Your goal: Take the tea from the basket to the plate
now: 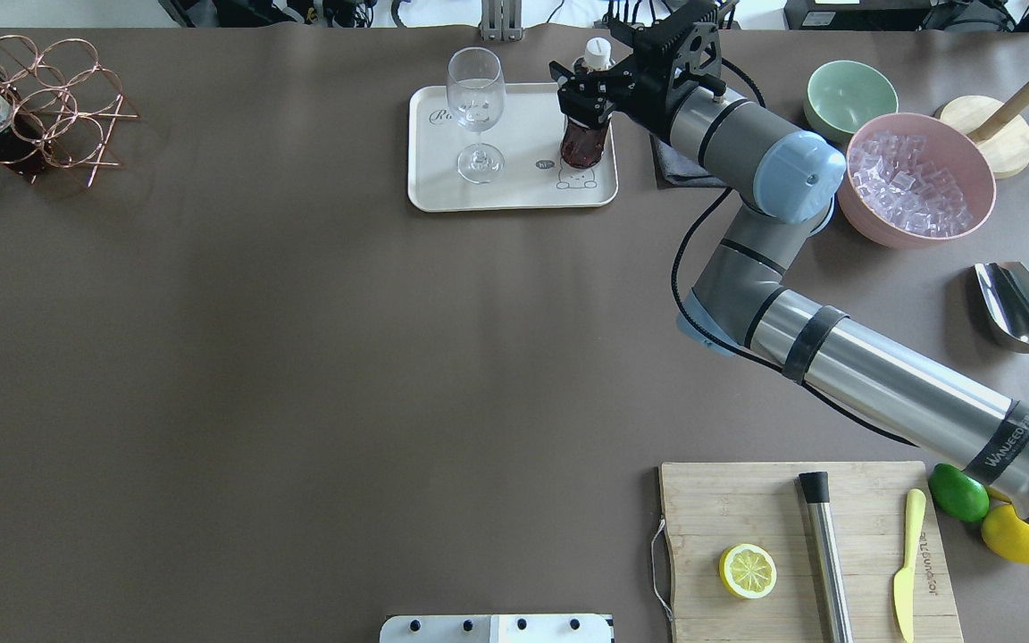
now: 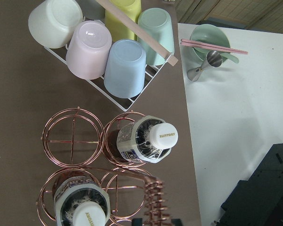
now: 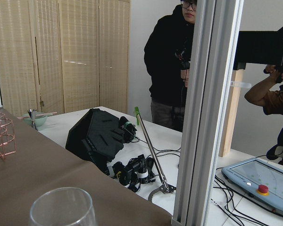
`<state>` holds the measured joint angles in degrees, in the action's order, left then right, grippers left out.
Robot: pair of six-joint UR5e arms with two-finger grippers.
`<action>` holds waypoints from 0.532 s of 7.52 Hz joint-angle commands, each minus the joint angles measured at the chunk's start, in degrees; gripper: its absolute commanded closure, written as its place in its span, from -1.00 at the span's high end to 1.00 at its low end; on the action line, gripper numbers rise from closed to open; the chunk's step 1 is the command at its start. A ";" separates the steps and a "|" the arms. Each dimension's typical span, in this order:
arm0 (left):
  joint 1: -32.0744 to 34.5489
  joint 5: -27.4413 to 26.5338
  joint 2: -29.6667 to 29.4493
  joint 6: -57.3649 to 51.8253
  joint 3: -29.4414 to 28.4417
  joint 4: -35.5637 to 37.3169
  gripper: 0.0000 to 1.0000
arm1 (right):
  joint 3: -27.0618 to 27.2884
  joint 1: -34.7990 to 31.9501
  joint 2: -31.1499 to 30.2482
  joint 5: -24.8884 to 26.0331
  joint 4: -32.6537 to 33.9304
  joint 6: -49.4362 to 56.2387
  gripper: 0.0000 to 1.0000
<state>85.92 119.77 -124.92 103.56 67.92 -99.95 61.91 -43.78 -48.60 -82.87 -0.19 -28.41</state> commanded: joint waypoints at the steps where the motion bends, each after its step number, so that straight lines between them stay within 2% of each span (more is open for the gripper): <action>1: 0.21 0.28 0.20 -0.20 1.85 -0.16 0.97 | 4.16 -6.91 -0.44 -15.77 5.17 -1.63 1.00; 2: 0.56 0.63 1.77 -0.29 5.61 0.28 0.97 | 5.15 -8.67 -0.44 -20.88 6.33 -9.13 1.00; 3: 0.65 3.25 4.39 -0.29 9.38 0.46 0.96 | 6.46 -10.34 -0.44 -25.54 8.35 -16.69 1.00; 4: 1.96 7.54 6.51 -0.20 11.51 0.72 0.97 | 6.91 -11.66 -0.53 -29.33 10.54 -17.28 1.00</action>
<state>86.51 121.89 -121.99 103.30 74.77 -99.66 67.35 -52.75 -49.01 -104.72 6.80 -39.89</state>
